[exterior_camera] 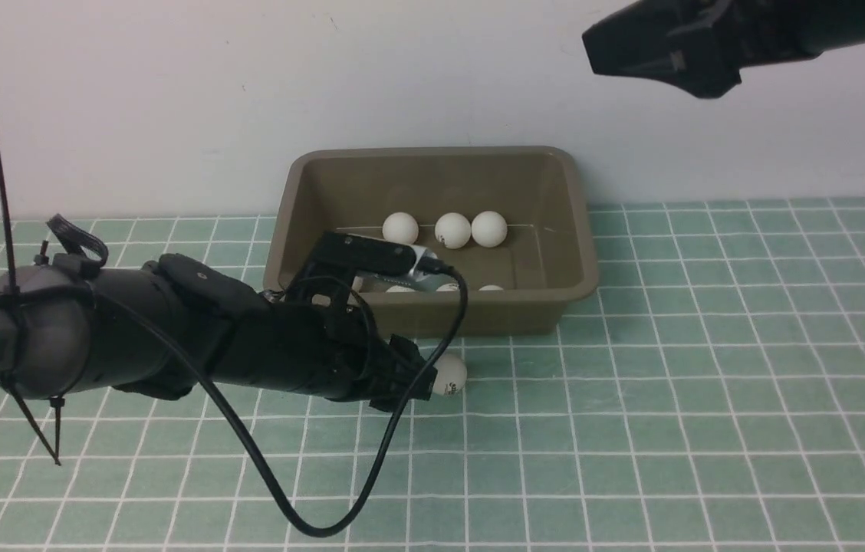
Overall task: Put the table tennis balls in the box on the green coffee tablecloth.
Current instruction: 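Reach for and grasp a ping pong ball on the table beside the basket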
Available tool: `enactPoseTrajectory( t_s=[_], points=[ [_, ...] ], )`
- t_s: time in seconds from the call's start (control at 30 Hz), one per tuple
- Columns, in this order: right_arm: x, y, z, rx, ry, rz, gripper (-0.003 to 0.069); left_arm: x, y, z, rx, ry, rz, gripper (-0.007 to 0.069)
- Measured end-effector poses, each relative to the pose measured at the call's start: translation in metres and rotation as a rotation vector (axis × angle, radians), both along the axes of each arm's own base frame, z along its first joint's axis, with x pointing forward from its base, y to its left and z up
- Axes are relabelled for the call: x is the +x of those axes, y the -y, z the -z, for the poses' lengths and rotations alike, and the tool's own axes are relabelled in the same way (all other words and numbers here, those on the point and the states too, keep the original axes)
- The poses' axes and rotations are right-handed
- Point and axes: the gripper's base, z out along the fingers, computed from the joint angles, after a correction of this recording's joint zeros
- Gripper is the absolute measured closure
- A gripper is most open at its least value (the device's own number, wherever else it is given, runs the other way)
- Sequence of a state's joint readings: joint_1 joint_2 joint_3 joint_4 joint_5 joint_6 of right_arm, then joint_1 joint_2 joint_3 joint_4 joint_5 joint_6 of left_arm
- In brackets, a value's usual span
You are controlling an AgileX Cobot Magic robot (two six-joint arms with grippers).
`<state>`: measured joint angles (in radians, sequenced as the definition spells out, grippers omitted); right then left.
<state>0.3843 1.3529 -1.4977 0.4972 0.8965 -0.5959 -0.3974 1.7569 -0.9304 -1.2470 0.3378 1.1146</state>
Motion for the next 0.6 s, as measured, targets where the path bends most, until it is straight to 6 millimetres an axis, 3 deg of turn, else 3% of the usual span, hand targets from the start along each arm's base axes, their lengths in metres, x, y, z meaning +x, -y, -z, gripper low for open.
enactPoseTrajectory(
  t_s=[0.17, 0.33, 0.6],
  points=[
    [0.0, 0.0, 0.0, 0.001, 0.002, 0.001, 0.0229, 0.005, 0.005, -0.006, -0.04, 0.094, 0.012, 0.0247],
    [0.0, 0.0, 0.0, 0.001, 0.002, 0.001, 0.0229, 0.007, 0.007, -0.008, -0.019, 0.183, 0.071, 0.0153],
    [0.0, 0.0, 0.0, 0.001, 0.002, 0.001, 0.0229, 0.013, 0.011, 0.025, -0.001, 0.103, 0.082, 0.0124]
  ],
)
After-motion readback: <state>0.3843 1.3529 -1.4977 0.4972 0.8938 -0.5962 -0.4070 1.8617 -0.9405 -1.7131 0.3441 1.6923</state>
